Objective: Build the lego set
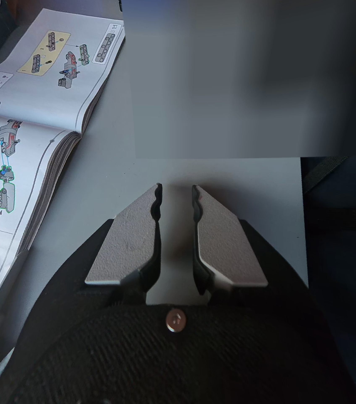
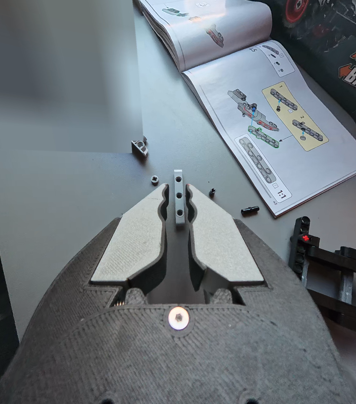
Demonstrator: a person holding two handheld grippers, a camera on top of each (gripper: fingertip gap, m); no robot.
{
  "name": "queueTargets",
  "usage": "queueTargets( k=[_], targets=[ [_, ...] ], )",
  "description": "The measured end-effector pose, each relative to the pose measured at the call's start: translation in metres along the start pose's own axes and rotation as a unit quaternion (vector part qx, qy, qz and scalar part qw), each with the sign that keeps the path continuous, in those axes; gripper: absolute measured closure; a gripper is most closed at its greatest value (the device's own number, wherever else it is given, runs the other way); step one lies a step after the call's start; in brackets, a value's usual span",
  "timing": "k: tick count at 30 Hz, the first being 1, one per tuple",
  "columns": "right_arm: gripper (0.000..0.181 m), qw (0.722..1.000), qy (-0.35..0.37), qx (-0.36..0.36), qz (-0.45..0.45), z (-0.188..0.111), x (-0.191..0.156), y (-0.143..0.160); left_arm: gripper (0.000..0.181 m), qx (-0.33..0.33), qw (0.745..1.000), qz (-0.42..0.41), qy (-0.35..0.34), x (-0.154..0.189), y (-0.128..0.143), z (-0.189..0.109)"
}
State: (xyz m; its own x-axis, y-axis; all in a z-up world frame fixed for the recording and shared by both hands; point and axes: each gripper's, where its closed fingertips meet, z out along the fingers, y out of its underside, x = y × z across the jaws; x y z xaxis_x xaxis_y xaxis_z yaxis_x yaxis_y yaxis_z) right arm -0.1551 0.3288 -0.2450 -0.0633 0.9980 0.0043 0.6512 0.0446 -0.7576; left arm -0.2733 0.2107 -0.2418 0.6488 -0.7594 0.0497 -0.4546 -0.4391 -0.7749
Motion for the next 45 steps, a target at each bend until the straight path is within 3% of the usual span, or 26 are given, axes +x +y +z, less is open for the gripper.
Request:
queueTargets(
  k=[45],
  targets=[
    [0.172, 0.999, 0.046, 0.016, -0.022, -0.0071, 0.0096, -0.0068, 0.157, -0.003, 1.000, -0.001, 0.002, 0.0003, 0.0008, 0.0009]
  ],
)
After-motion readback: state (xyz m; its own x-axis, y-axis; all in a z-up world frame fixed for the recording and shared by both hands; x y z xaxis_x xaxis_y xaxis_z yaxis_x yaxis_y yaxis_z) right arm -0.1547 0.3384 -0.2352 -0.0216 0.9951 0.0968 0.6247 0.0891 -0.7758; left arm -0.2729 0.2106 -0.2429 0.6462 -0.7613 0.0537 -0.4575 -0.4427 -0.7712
